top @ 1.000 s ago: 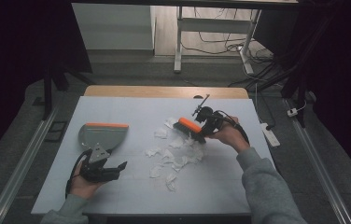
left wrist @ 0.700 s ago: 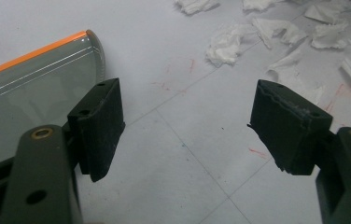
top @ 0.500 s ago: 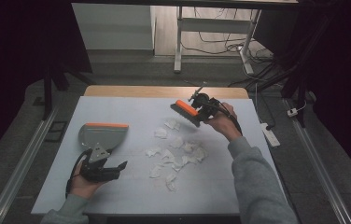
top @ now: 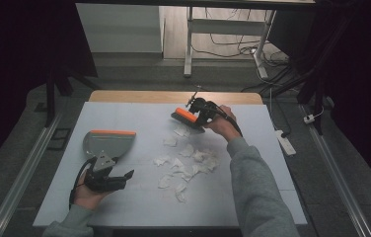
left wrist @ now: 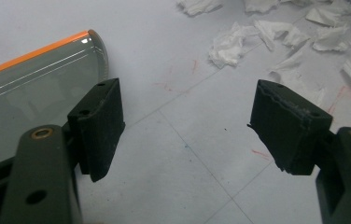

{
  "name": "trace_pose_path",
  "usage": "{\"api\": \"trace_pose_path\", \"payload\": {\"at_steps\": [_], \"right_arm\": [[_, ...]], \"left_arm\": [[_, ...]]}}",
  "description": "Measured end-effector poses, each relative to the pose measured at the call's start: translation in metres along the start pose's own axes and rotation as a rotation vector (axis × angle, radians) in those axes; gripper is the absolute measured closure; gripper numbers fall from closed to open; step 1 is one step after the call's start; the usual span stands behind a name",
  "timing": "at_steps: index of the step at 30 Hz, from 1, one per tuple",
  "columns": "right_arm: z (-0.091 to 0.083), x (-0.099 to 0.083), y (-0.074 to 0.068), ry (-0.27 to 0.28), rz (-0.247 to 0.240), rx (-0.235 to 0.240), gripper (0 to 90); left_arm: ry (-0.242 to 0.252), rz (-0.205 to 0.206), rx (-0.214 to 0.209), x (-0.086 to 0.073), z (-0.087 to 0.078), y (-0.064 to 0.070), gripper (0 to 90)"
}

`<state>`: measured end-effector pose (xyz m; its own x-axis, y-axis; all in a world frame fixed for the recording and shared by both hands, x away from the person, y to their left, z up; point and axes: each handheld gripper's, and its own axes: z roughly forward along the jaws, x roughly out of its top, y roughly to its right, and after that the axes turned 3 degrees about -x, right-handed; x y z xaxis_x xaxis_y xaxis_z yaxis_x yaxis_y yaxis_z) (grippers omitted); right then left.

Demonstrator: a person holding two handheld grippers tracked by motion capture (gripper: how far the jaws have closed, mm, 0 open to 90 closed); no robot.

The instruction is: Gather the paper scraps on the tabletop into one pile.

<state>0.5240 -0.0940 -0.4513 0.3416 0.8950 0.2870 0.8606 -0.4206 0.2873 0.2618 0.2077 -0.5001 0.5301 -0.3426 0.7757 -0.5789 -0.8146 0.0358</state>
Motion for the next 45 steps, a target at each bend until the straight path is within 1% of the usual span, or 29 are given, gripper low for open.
{"api": "trace_pose_path", "payload": {"at_steps": [2, 4, 5, 6, 8, 9, 11, 13, 14, 15, 16, 18, 19, 21, 22, 23, 25, 26, 28, 29, 30, 31, 33, 35, 36, 39, 42, 44, 45], "right_arm": [[-0.001, 0.001, -0.006, -0.021, -0.039, -0.004, 71.5], [-0.003, 0.001, -0.011, -0.025, -0.069, 0.0, 71.5], [-0.004, 0.001, -0.013, -0.025, -0.079, 0.013, 71.6], [-0.007, 0.0, -0.016, -0.03, -0.106, 0.026, 71.6], [-0.011, -0.001, -0.024, -0.034, -0.139, 0.043, 71.5], [-0.013, -0.002, -0.029, -0.032, -0.154, 0.061, 71.5], [-0.017, -0.007, -0.039, -0.028, -0.209, 0.083, 71.5], [-0.022, -0.013, -0.048, -0.038, -0.239, 0.089, 71.5], [-0.025, -0.016, -0.051, -0.031, -0.24, 0.095, 71.5], [-0.028, -0.019, -0.053, -0.02, -0.237, 0.115, 71.5], [-0.032, -0.022, -0.054, -0.012, -0.232, 0.14, 71.5], [-0.039, -0.027, -0.055, 0.013, -0.209, 0.158, 71.5], [-0.043, -0.03, -0.054, 0.024, -0.209, 0.144, 71.5], [-0.05, -0.035, -0.052, 0.058, -0.181, 0.121, 71.4], [-0.054, -0.038, -0.05, 0.086, -0.13, 0.115, 71.4], [-0.058, -0.04, -0.048, 0.106, -0.104, 0.113, 71.4], [-0.063, -0.044, -0.043, 0.141, -0.061, 0.107, 71.4], [-0.064, -0.045, -0.042, 0.145, -0.048, 0.098, 71.4], [-0.067, -0.046, -0.04, 0.168, -0.001, 0.073, 71.4], [-0.069, -0.045, -0.039, 0.186, 0.031, 0.075, 71.4], [-0.069, -0.044, -0.039, 0.202, 0.052, 0.083, 71.4], [-0.069, -0.041, -0.04, 0.225, 0.077, 0.101, 71.4], [-0.068, -0.035, -0.046, 0.237, 0.093, 0.114, 71.4], [-0.065, -0.026, -0.055, 0.24, 0.094, 0.126, 71.4], [-0.063, -0.02, -0.06, 0.243, 0.082, 0.124, 71.4], [-0.054, -0.009, -0.071, 0.235, 0.109, 0.133, 71.4], [-0.047, 0.0, -0.079, 0.256, 0.126, 0.172, 71.4], [-0.045, 0.004, -0.084, 0.263, 0.157, 0.205, 71.4], [-0.044, 0.007, -0.087, 0.264, 0.175, 0.213, 71.4]], "left_arm": [[0.001, -0.001, 0.001, 0.0, 0.0, 0.0, 26.7], [-0.001, -0.001, 0.002, 0.0, 0.0, 0.0, 26.7], [-0.001, -0.002, 0.0, 0.0, 0.0, 0.0, 26.7], [-0.003, -0.001, 0.002, 0.0, 0.0, 0.0, 26.7], [-0.003, 0.0, 0.002, 0.0, 0.0, 0.0, 26.7], [-0.002, 0.0, 0.001, 0.0, 0.0, 0.0, 26.7], [-0.004, -0.001, 0.003, 0.0, 0.0, 0.0, 26.7], [-0.005, 0.003, 0.002, 0.0, 0.0, 0.001, 26.7], [-0.005, 0.004, 0.001, 0.0, 0.0, 0.001, 26.7], [-0.005, 0.004, 0.001, 0.0, 0.0, 0.001, 26.7], [-0.003, 0.003, 0.001, 0.0, 0.0, 0.001, 26.7], [-0.003, 0.002, 0.002, 0.0, 0.0, 0.001, 26.7], [-0.003, 0.003, 0.003, 0.0, 0.0, 0.001, 26.7], [-0.004, 0.001, 0.004, 0.0, 0.0, 0.001, 26.7], [-0.005, 0.001, 0.005, 0.0, 0.0, 0.001, 26.7], [-0.005, 0.001, 0.004, 0.0, 0.0, 0.001, 26.7], [-0.005, 0.001, 0.005, 0.0, 0.0, 0.001, 26.7], [-0.005, 0.0, 0.005, 0.0, 0.0, 0.001, 26.7], [-0.005, -0.001, 0.005, 0.0, 0.0, 0.0, 26.7], [-0.004, -0.001, 0.006, 0.0, 0.0, 0.0, 26.7], [-0.004, -0.003, 0.006, 0.0, 0.0, 0.0, 26.7], [-0.002, -0.002, 0.006, 0.0, 0.0, 0.0, 26.7], [-0.002, -0.002, 0.007, 0.0, -0.001, 0.0, 26.7], [-0.002, -0.003, 0.009, 0.0, -0.001, 0.0, 26.7], [-0.003, -0.002, 0.01, 0.0, -0.001, 0.0, 26.7], [-0.001, -0.002, 0.012, 0.0, -0.001, 0.0, 26.7], [-0.001, -0.004, 0.012, 0.0, -0.002, -0.001, 26.7], [0.002, -0.007, 0.011, 0.0, -0.002, -0.001, 26.7], [0.001, -0.007, 0.013, 0.0, -0.002, -0.001, 26.7]]}}
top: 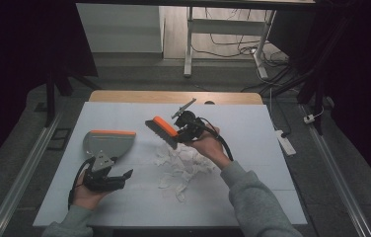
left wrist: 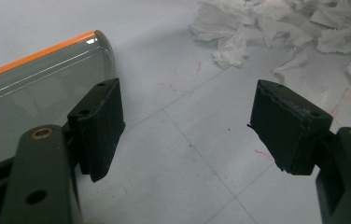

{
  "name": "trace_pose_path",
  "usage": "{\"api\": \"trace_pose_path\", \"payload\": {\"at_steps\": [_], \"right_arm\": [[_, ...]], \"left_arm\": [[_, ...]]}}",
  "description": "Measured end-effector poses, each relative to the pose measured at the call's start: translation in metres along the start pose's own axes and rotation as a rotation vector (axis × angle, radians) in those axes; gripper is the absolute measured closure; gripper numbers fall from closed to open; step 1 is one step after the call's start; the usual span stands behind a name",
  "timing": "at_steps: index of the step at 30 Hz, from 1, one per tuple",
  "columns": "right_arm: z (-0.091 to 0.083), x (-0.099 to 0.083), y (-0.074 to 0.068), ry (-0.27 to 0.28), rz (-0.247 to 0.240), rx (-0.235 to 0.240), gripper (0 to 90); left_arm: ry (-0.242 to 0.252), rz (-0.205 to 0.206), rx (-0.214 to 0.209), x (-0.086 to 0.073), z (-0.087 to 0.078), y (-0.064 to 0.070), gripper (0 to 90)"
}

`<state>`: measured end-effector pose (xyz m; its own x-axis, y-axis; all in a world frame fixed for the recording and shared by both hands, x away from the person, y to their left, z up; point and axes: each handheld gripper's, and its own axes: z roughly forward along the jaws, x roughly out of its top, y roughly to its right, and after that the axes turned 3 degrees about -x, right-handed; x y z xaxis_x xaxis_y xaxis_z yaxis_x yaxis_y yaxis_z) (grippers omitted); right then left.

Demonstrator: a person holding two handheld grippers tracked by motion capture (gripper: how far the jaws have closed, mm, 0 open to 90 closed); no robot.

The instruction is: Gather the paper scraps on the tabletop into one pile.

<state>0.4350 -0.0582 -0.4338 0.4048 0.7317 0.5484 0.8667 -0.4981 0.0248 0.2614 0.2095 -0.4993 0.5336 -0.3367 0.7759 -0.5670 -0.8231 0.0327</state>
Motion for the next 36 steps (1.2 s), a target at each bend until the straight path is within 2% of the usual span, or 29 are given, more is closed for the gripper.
{"api": "trace_pose_path", "payload": {"at_steps": [3, 7, 9, 11, 13, 15, 16, 18, 19, 21, 26, 28, 31, 36], "right_arm": [[0.009, 0.004, -0.006, 0.002, 0.062, -0.012, 71.4], [0.023, 0.01, -0.016, 0.022, 0.111, 0.046, 71.4], [0.027, 0.013, -0.022, 0.034, 0.111, 0.065, 71.4], [0.032, 0.015, -0.028, 0.035, 0.119, 0.105, 71.4], [0.036, 0.016, -0.032, 0.024, 0.114, 0.12, 71.4], [0.04, 0.015, -0.034, 0.006, 0.13, 0.14, 71.4], [0.042, 0.013, -0.033, -0.002, 0.138, 0.141, 71.4], [0.044, 0.009, -0.03, -0.026, 0.141, 0.112, 71.4], [0.043, 0.006, -0.026, -0.03, 0.159, 0.107, 71.4], [0.039, -0.001, -0.017, -0.034, 0.195, 0.101, 71.4], [0.013, -0.025, 0.005, -0.068, 0.232, 0.008, 71.4], [0.003, -0.034, 0.013, -0.077, 0.25, -0.015, 71.4], [-0.014, -0.038, 0.019, -0.044, 0.273, 0.003, 71.4], [-0.041, -0.027, 0.01, 0.039, 0.229, 0.027, 71.4]], "left_arm": [[-0.005, 0.003, 0.0, 0.0, 0.002, 0.0, 26.7], [-0.011, 0.006, 0.001, 0.0, 0.002, 0.001, 26.7], [-0.008, 0.004, -0.001, 0.0, 0.002, 0.001, 26.7], [-0.007, 0.004, -0.002, 0.0, 0.002, 0.0, 26.7], [-0.006, 0.004, -0.003, -0.001, 0.002, 0.001, 26.7], [-0.007, 0.004, -0.002, -0.001, 0.002, 0.001, 26.7], [-0.007, 0.004, -0.002, -0.001, 0.002, 0.001, 26.7], [-0.007, 0.005, -0.003, -0.001, 0.002, 0.001, 26.7], [-0.008, 0.006, -0.004, -0.001, 0.002, 0.001, 26.7], [-0.007, 0.005, -0.004, -0.001, 0.002, 0.001, 26.7], [-0.009, 0.003, -0.006, -0.001, 0.003, 0.0, 26.7], [-0.013, 0.012, -0.007, -0.001, 0.004, 0.001, 26.7], [-0.014, 0.015, -0.006, 0.0, 0.004, 0.001, 26.7], [-0.013, 0.013, -0.006, 0.0, 0.003, 0.001, 26.7]]}}
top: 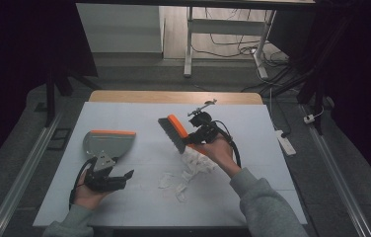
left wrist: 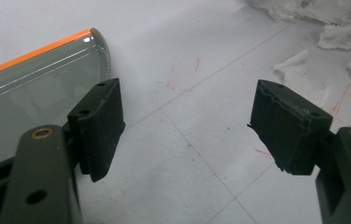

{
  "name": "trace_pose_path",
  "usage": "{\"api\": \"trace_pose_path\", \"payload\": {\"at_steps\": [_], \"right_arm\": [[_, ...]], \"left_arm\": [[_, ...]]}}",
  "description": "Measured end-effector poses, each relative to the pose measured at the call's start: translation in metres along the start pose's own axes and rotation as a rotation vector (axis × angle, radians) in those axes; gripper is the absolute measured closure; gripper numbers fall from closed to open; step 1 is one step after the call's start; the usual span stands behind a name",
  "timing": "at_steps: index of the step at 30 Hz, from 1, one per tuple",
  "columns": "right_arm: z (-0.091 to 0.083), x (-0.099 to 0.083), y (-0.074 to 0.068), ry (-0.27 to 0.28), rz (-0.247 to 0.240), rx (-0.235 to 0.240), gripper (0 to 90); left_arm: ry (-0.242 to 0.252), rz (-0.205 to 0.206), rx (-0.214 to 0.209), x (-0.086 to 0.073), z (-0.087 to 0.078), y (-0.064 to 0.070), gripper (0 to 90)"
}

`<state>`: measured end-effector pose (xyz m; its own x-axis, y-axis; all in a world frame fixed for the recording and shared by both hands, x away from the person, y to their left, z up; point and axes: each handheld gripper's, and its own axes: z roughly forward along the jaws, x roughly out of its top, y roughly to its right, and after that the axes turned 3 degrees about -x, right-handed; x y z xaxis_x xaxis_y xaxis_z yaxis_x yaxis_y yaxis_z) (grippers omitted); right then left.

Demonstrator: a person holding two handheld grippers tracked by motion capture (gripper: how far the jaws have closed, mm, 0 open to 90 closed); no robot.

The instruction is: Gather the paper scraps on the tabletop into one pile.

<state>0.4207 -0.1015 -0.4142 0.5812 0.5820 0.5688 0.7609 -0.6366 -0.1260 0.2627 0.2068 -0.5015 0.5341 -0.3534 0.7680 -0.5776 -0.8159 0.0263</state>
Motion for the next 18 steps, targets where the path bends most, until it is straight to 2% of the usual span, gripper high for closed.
{"api": "trace_pose_path", "payload": {"at_steps": [2, 6, 7, 9, 11, 14, 16, 18], "right_arm": [[-0.007, 0.004, -0.001, 0.028, -0.008, 0.004, 71.4], [-0.017, 0.006, 0.005, 0.043, -0.008, -0.027, 71.4], [-0.019, 0.006, 0.008, 0.04, -0.013, -0.052, 71.4], [-0.02, 0.005, 0.017, 0.018, -0.045, -0.134, 71.4], [-0.019, 0.003, 0.031, -0.003, -0.05, -0.199, 71.4], [-0.01, 0.001, 0.051, -0.067, -0.085, -0.294, 71.4], [-0.003, -0.001, 0.061, -0.1, -0.096, -0.326, 71.4], [0.006, -0.003, 0.068, -0.13, -0.131, -0.348, 71.4]], "left_arm": [[0.0, 0.002, 0.001, 0.0, 0.0, 0.001, 26.7], [0.004, -0.001, 0.0, 0.0, -0.001, 0.0, 26.7], [0.003, -0.001, 0.0, 0.0, -0.001, 0.0, 26.7], [0.0, 0.001, 0.001, 0.0, 0.0, 0.0, 26.7], [0.002, 0.002, 0.001, 0.0, 0.0, 0.001, 26.7], [0.002, 0.0, 0.002, 0.0, 0.0, 0.001, 26.7], [0.0, -0.003, 0.001, 0.0, 0.0, 0.0, 26.7], [-0.002, -0.003, 0.001, 0.0, 0.001, 0.0, 26.7]]}}
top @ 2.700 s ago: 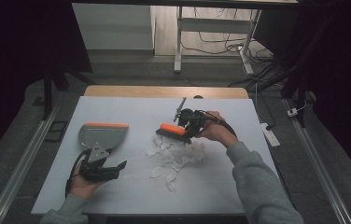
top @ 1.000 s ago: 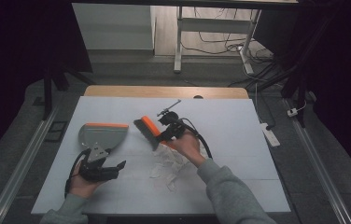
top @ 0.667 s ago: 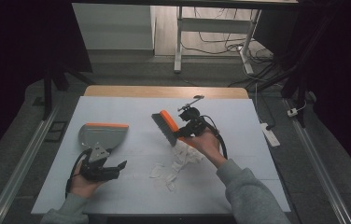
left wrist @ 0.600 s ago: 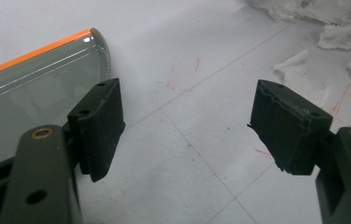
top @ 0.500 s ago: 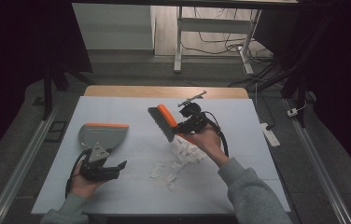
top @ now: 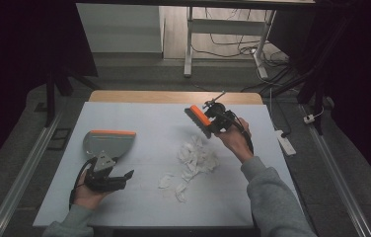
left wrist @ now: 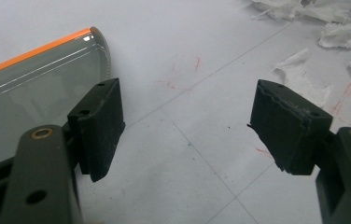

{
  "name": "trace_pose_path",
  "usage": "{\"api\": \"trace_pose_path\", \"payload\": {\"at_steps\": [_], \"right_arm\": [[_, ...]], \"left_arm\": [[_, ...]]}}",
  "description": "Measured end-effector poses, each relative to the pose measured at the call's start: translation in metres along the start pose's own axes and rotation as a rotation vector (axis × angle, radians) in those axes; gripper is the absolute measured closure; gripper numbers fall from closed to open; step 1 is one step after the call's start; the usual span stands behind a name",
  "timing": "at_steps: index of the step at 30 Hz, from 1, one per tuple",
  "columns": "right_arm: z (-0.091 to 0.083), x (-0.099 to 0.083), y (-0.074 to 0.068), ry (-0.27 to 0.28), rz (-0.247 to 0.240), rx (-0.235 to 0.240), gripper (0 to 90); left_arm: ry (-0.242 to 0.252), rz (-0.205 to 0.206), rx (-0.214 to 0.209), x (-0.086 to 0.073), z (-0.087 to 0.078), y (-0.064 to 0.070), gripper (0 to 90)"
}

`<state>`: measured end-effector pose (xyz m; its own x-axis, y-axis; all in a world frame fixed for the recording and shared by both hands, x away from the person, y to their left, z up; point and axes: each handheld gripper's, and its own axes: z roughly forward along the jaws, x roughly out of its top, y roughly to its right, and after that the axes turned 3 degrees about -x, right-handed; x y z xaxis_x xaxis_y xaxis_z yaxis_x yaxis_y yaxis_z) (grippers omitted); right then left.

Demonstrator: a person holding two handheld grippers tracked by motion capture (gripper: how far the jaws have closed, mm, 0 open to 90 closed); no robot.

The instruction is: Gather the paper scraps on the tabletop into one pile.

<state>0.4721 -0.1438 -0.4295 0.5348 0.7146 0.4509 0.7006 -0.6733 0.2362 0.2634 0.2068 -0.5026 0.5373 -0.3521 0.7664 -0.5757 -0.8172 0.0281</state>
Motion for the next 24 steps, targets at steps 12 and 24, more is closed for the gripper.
{"api": "trace_pose_path", "payload": {"at_steps": [12, 24], "right_arm": [[-0.001, -0.008, -0.029, -0.066, -0.251, 0.092, 71.5], [-0.079, -0.038, -0.019, 0.18, -0.148, 0.116, 71.4]], "left_arm": [[-0.002, 0.001, -0.005, -0.001, 0.001, -0.001, 26.7], [-0.002, -0.009, -0.008, -0.001, 0.001, -0.001, 26.7]]}}
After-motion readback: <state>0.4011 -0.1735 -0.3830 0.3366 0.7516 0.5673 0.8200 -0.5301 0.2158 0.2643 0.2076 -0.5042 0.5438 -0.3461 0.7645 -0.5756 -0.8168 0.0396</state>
